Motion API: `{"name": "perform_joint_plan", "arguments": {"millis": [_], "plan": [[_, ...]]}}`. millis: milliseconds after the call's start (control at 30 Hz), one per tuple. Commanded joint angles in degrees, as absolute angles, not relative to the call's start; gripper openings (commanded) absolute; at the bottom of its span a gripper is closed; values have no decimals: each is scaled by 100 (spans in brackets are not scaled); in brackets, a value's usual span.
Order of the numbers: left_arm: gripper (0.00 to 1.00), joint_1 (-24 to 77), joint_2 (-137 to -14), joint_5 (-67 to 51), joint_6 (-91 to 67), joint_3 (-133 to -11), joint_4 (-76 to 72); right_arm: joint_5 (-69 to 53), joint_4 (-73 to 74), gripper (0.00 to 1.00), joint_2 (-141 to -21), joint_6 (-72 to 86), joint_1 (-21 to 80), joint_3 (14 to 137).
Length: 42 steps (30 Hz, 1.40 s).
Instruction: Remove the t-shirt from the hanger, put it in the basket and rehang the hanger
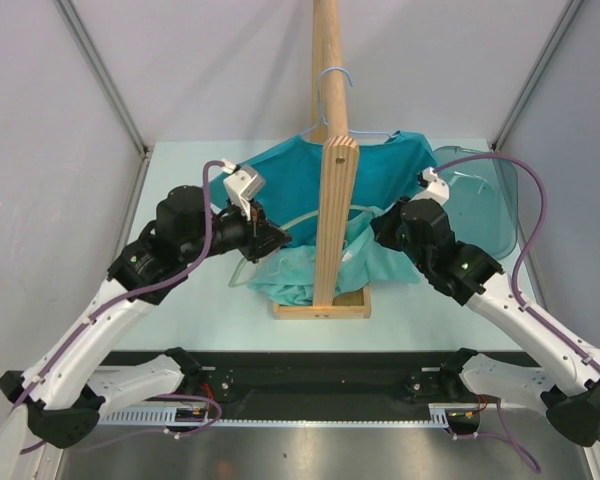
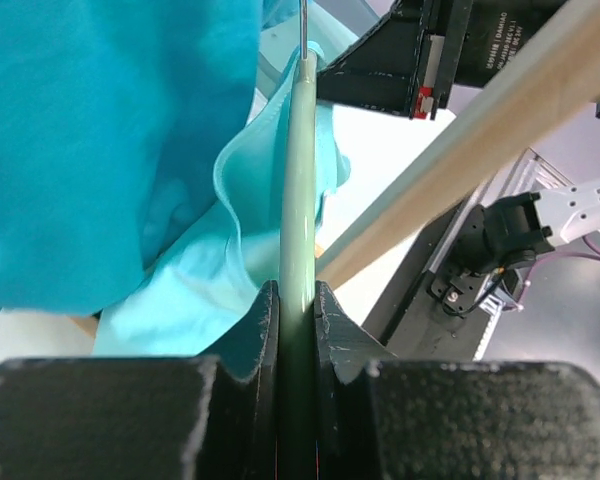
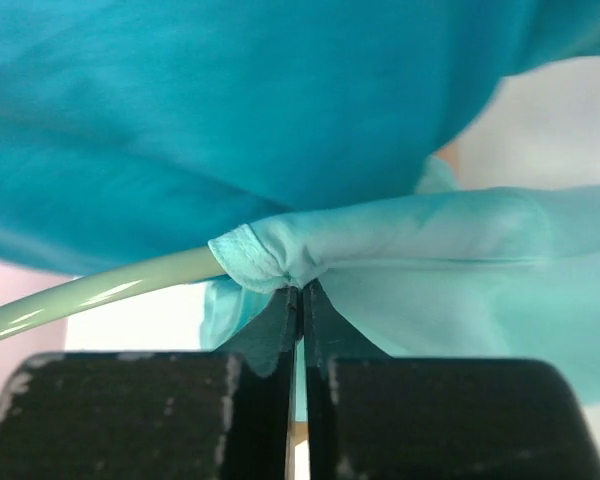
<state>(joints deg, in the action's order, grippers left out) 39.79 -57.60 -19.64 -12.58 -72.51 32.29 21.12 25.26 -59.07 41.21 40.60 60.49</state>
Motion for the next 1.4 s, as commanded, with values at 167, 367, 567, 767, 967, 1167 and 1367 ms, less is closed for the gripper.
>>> {"name": "perform_joint_plan", "arguments": {"millis": [167,367,567,767,967,1167,1367], "plan": [[0,3990,-4678,-608,-1669,-7260,3919,2690,3111,0,-5494,4395,3244,5959],[0,3990,-4114,289,-1810,-7470,4279,2374,3164,0,-5203,4386,2918,5792],[0,3990,-4130,168,-1670,-8252,4526,2057,3138,0,-5168,4280,2883,5871],[0,3990,-4517,-631,-1372,-9333,4623,1855,3182,0,-5098,4166,2848,6099],[0,4017,-4790,-1439,-993,-9660,4317,1644,3164,0,-5098,3956,2839,6284],[0,4017,-4956,-2108,-590,-9395,3455,1389,3173,0,-5036,3832,2830,6319],[0,4017,-5563,-2654,-211,-9817,3401,967,3322,0,-5089,3674,2821,6231]]}}
